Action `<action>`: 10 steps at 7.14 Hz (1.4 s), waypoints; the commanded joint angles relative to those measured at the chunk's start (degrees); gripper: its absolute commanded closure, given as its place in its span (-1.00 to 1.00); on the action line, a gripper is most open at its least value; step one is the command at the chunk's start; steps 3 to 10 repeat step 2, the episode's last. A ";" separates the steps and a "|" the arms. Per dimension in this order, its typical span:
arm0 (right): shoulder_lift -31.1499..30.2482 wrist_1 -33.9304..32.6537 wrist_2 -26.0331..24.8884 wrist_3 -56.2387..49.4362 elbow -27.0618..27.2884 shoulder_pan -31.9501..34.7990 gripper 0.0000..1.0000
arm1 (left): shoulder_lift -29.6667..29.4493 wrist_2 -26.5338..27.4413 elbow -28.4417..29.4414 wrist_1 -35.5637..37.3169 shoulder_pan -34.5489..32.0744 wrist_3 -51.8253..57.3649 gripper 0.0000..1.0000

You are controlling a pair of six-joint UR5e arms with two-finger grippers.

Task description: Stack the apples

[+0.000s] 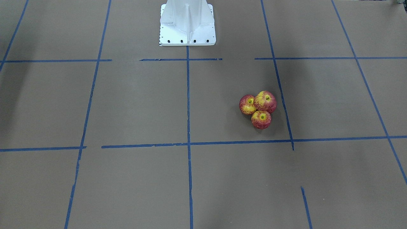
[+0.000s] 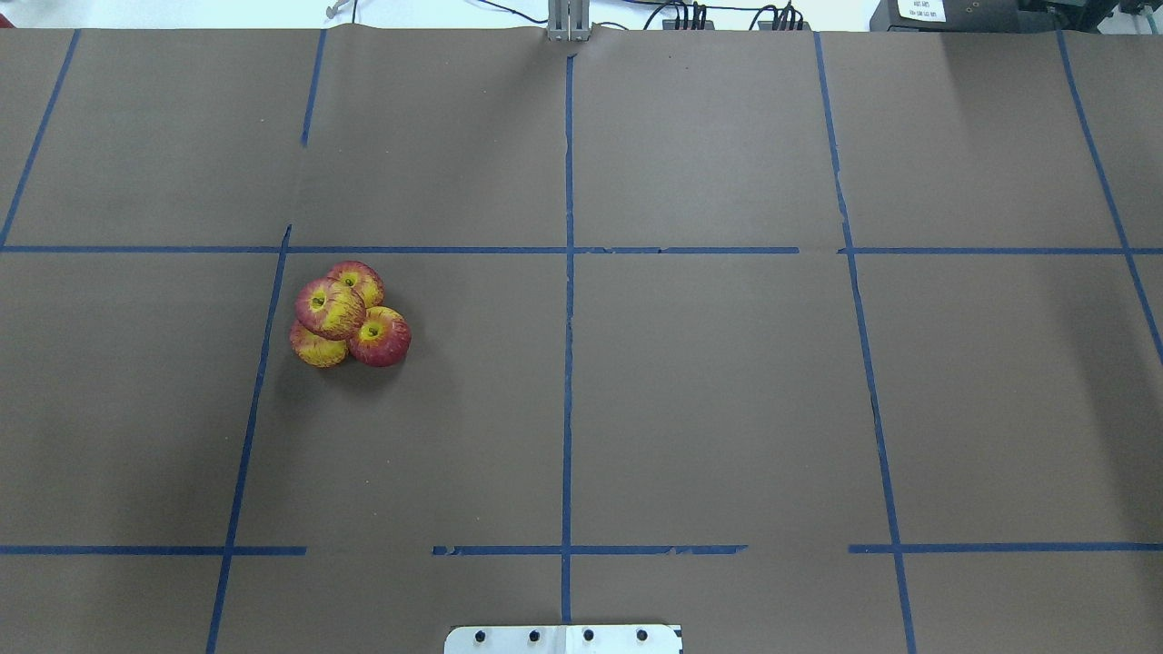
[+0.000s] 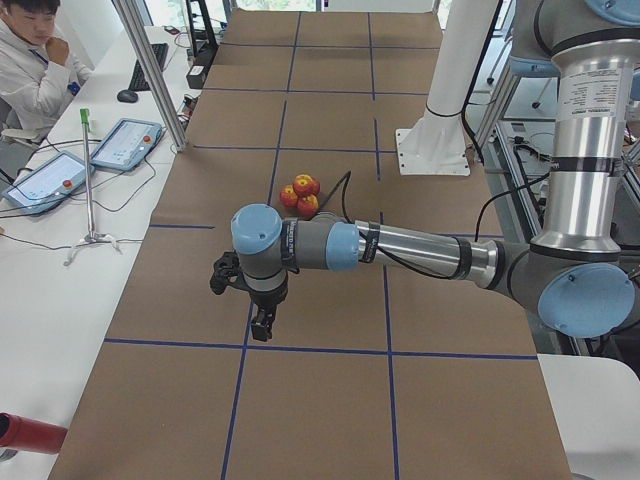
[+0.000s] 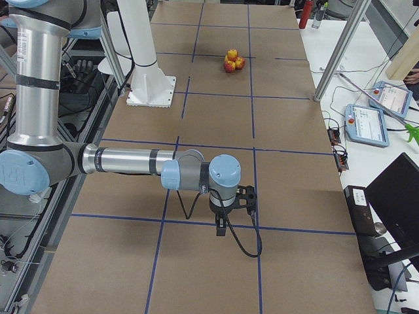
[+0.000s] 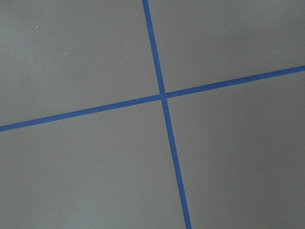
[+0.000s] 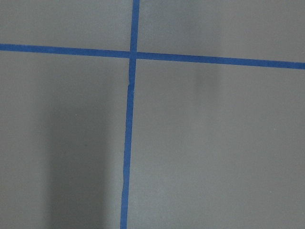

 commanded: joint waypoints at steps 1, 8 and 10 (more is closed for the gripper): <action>0.00 0.00 0.00 0.00 0.00 0.00 -1.00 | -0.38 0.00 -0.23 -0.41 0.04 -0.01 -1.00; 0.00 0.00 0.00 0.00 0.00 0.00 -1.00 | -0.47 -0.18 -0.32 -0.41 0.04 -0.01 -1.00; 0.00 0.00 0.00 0.00 0.00 0.00 -1.00 | -0.47 -0.18 -0.32 -0.41 0.04 -0.01 -1.00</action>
